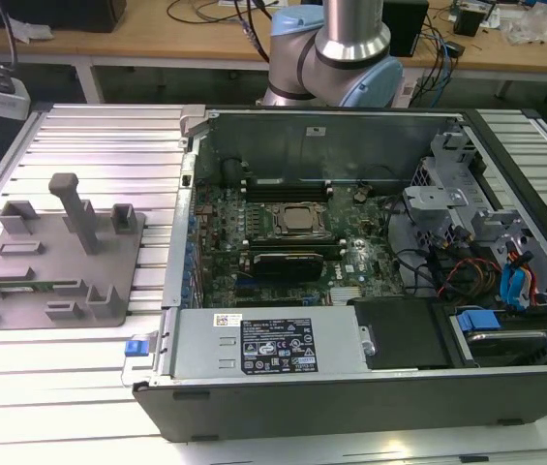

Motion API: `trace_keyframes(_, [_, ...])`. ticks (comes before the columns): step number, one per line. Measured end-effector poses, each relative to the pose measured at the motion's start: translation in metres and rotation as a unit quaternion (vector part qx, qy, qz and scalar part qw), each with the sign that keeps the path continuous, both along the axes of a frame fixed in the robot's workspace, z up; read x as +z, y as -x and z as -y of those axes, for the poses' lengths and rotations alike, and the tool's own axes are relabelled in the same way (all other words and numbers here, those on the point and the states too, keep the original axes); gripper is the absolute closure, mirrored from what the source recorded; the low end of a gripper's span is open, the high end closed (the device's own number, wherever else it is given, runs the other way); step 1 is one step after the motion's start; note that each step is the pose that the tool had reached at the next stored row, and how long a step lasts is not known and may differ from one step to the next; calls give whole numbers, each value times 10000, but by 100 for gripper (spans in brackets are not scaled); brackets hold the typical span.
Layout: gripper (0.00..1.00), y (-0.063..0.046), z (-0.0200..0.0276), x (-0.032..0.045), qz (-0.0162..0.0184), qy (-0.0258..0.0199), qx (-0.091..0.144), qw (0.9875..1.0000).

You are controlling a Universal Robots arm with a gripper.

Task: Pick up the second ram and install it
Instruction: 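Pick up the second ram and move it above second insertion slot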

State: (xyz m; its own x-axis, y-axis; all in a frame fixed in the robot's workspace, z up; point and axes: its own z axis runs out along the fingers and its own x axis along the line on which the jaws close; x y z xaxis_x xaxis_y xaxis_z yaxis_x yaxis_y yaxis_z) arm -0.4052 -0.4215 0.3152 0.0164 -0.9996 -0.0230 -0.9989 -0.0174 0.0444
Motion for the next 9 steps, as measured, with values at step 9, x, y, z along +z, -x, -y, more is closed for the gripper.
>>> trace_keyframes(9, [92, 0, 8, -149, 0, 0, -368, 9993])
